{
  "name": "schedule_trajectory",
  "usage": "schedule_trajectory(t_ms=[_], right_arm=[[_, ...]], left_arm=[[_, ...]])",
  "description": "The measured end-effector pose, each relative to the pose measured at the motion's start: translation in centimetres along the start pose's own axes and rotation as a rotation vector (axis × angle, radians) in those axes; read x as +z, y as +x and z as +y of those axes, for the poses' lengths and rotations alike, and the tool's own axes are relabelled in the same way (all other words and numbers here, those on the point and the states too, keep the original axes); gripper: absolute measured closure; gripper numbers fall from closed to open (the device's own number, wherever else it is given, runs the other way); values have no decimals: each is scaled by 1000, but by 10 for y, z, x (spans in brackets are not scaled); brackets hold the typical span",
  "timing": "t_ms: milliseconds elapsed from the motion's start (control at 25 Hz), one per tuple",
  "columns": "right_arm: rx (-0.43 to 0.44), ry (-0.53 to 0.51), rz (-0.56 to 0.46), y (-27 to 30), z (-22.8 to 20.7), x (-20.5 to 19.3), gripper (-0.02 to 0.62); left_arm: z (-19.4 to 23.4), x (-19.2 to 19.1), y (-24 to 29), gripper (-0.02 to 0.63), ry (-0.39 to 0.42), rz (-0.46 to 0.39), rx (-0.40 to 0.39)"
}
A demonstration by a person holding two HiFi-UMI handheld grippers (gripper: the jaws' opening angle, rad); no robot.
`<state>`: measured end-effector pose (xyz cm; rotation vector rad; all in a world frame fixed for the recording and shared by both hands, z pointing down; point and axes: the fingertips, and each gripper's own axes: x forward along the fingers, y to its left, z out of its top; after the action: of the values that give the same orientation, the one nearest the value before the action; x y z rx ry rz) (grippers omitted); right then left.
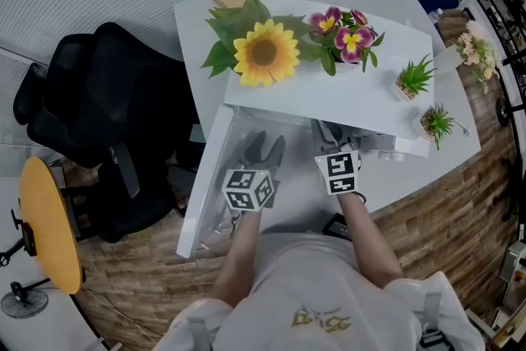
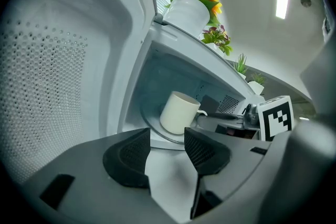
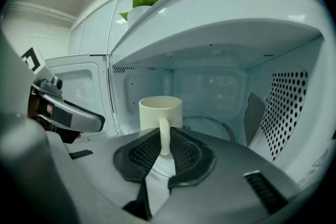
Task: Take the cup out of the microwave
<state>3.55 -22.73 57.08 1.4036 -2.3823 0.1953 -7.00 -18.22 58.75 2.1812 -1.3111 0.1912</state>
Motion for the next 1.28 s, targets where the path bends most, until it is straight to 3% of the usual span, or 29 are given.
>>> schedule_trajectory(t_ms=[1280], right_arm=[[-10, 11, -87, -34, 8, 21, 534]], left_arm=[[-12, 15, -17, 405, 35, -40, 0]])
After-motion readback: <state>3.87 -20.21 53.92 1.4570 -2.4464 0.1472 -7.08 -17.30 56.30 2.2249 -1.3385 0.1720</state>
